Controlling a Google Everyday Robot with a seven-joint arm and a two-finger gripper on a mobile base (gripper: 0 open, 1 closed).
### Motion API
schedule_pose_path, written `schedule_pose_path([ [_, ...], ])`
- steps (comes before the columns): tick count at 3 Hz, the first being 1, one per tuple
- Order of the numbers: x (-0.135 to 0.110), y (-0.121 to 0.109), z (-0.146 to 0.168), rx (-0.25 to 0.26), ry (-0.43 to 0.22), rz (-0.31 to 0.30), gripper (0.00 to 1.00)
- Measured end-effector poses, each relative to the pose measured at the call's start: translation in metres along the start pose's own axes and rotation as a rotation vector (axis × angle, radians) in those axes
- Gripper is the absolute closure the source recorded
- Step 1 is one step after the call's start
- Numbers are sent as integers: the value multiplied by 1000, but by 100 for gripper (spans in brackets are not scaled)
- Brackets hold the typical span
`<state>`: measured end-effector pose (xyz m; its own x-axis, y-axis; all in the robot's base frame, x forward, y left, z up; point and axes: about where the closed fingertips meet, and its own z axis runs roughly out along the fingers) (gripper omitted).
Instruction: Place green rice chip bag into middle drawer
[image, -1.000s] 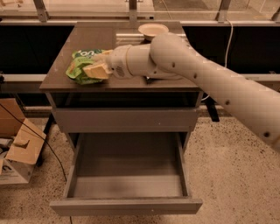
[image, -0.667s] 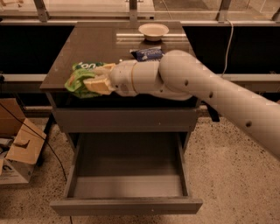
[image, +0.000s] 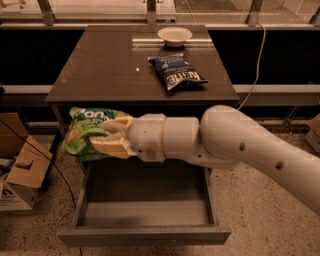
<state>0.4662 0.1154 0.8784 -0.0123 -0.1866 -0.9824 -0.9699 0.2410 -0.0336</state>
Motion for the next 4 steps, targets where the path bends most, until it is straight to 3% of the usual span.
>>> schedule_pose_path([
  [1, 31, 30, -42, 30, 14, 79, 100],
  [2, 92, 12, -104, 177, 41, 194, 100],
  [3, 137, -13, -121, 223, 83, 259, 100],
  [4, 210, -40, -103, 195, 142, 366, 100],
])
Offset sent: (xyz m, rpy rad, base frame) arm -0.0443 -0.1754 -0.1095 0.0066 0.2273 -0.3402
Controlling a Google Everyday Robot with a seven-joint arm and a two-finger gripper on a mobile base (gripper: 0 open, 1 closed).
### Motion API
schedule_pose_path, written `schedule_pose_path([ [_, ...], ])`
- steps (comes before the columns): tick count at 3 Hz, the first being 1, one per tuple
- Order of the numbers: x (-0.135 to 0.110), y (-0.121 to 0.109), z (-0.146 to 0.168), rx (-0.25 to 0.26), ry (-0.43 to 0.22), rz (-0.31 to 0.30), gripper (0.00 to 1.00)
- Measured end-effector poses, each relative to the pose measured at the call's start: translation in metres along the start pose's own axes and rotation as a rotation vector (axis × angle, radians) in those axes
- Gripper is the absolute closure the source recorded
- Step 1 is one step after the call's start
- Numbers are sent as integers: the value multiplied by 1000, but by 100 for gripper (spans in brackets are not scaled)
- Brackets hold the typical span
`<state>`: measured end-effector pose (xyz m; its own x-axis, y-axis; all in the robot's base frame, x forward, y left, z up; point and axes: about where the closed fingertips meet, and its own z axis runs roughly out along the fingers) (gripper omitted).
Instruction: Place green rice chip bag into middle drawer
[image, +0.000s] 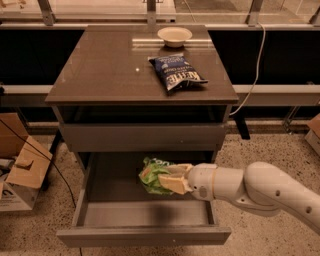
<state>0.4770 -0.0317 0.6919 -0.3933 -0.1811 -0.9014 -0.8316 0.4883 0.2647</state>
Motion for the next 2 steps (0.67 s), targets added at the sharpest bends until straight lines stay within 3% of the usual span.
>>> schedule_pose_path([
  [1, 45, -23, 43, -54, 35, 82, 100],
  [2, 45, -23, 43, -54, 35, 82, 100],
])
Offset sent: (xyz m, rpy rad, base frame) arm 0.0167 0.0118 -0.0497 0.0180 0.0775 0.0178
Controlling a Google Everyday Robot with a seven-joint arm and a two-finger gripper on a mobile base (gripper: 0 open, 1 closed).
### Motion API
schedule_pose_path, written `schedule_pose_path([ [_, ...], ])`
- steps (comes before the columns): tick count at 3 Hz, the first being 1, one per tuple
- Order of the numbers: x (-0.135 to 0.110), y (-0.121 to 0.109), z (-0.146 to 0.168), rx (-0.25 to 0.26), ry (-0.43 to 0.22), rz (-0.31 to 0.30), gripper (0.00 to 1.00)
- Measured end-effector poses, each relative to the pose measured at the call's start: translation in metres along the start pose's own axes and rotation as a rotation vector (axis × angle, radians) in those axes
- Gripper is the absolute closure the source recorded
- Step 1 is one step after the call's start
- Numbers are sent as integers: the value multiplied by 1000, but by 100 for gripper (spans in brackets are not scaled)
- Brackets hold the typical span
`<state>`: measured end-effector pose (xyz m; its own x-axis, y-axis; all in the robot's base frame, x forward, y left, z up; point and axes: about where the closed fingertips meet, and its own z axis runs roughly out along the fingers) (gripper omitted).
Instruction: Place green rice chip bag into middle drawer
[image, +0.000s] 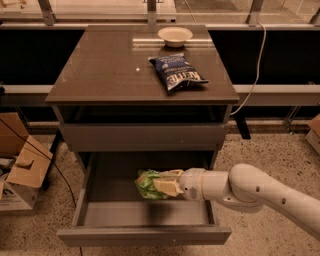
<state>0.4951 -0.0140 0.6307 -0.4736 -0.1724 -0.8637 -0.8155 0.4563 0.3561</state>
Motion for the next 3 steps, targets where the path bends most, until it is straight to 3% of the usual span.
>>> schedule_pose_path([
  [1, 10, -9, 5, 26, -2, 16, 100],
  [3, 58, -43, 10, 111, 27, 91, 100],
])
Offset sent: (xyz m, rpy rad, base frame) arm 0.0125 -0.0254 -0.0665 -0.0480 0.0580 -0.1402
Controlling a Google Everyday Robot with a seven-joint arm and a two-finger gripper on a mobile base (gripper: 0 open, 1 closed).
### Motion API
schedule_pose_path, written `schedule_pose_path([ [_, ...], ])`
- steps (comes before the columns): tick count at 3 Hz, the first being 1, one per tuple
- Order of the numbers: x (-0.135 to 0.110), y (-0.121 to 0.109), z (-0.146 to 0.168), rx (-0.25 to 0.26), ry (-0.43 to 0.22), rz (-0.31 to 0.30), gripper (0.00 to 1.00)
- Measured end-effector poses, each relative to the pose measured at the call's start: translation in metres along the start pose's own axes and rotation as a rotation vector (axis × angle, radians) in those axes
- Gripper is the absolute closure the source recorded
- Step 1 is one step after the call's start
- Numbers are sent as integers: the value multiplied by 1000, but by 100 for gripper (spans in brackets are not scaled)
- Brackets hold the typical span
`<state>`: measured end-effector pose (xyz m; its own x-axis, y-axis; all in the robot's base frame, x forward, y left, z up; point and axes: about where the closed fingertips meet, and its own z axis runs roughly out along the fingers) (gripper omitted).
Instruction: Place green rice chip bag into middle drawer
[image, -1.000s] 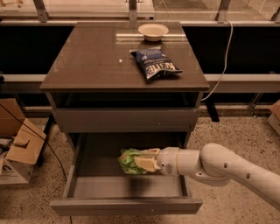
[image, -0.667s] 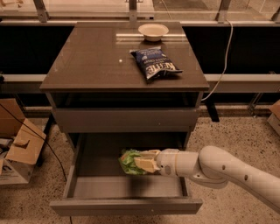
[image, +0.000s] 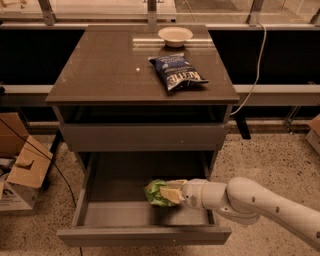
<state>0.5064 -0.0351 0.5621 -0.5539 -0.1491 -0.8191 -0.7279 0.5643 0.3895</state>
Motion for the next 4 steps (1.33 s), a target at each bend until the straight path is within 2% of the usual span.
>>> schedule_pose_path([
  [1, 35, -29, 9, 34, 25, 78, 97],
  [2, 61, -46, 18, 51, 36, 149, 66],
  [3, 71, -50, 22, 56, 43, 187, 43],
  [4, 70, -49, 23, 52, 44, 186, 19],
])
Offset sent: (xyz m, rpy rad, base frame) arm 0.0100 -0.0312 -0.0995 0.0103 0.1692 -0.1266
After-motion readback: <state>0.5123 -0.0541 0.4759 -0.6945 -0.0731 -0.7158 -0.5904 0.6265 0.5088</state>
